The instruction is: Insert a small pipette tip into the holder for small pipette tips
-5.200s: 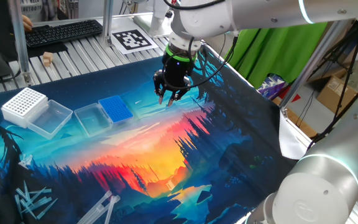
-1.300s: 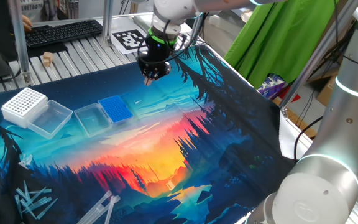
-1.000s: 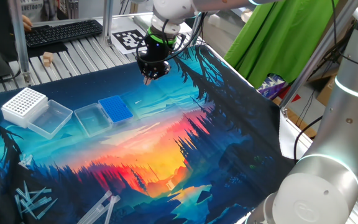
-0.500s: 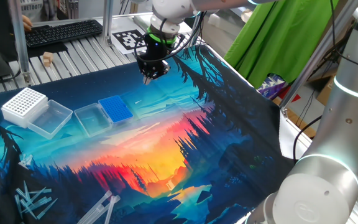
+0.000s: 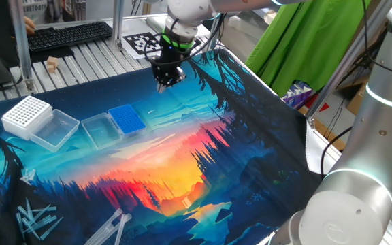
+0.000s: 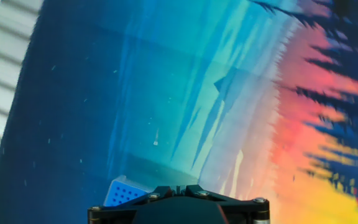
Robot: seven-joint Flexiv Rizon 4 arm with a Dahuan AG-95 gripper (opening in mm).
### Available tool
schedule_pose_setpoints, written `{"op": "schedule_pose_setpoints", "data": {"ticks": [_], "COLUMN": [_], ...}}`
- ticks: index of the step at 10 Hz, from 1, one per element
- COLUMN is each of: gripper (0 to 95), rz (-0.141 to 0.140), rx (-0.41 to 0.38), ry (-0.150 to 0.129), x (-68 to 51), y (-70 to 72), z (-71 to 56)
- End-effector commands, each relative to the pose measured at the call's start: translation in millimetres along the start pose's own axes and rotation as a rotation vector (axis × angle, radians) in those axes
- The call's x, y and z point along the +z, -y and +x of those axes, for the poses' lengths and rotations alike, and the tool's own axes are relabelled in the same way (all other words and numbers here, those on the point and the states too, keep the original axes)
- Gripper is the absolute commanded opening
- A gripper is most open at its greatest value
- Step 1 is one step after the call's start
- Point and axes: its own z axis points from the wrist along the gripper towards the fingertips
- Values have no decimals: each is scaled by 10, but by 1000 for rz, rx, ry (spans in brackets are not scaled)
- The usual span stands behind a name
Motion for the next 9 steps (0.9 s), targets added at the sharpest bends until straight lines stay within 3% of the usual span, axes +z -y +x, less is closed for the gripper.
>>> {"op": "schedule_pose_setpoints", "data": {"ticks": [1,2,4,9], "gripper": [0,0,0,0], "rz": [-1,0,0,6], "rx": [263,349,409,384], "ry": [-5,-4,-3,-7], "x": [-8,-13,-11,24], "y": [-8,-13,-18,-149], "z": [25,40,54,-52]}}
